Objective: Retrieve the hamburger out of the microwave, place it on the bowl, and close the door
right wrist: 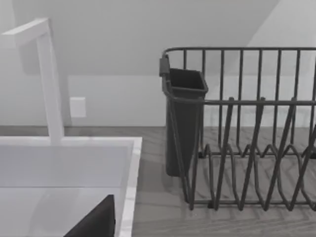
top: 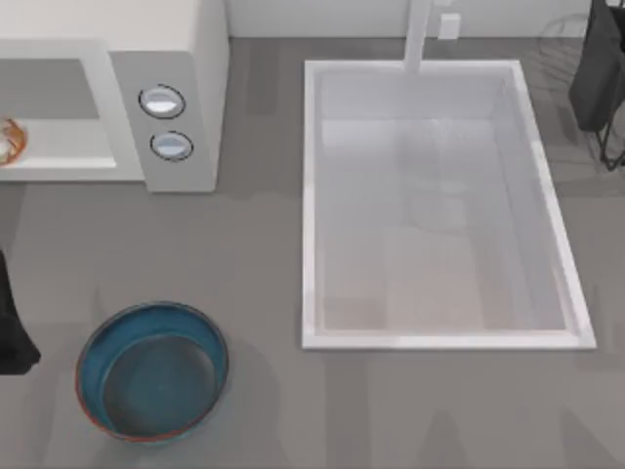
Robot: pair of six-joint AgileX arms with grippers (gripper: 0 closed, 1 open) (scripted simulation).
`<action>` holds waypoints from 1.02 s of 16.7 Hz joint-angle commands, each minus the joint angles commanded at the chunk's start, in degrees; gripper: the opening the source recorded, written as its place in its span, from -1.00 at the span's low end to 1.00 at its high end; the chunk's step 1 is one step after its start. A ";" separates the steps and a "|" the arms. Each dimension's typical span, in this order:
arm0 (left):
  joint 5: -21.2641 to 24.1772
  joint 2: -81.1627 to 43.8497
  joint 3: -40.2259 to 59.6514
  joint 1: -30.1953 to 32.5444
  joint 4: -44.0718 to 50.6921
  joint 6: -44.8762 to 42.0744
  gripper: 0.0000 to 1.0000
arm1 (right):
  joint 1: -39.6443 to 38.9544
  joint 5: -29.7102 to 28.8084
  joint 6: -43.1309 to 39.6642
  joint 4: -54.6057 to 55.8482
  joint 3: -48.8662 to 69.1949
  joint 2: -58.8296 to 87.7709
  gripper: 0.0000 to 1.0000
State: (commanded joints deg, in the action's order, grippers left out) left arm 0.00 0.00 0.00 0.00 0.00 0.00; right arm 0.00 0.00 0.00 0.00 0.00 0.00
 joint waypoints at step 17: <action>6.44 -61.31 23.58 -5.79 -28.89 -2.49 1.00 | 0.00 0.00 0.00 0.00 0.00 0.00 1.00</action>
State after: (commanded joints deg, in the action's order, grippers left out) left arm 6.44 -61.31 23.58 -5.79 -28.89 -2.49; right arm 0.00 0.00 0.00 0.00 0.00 0.00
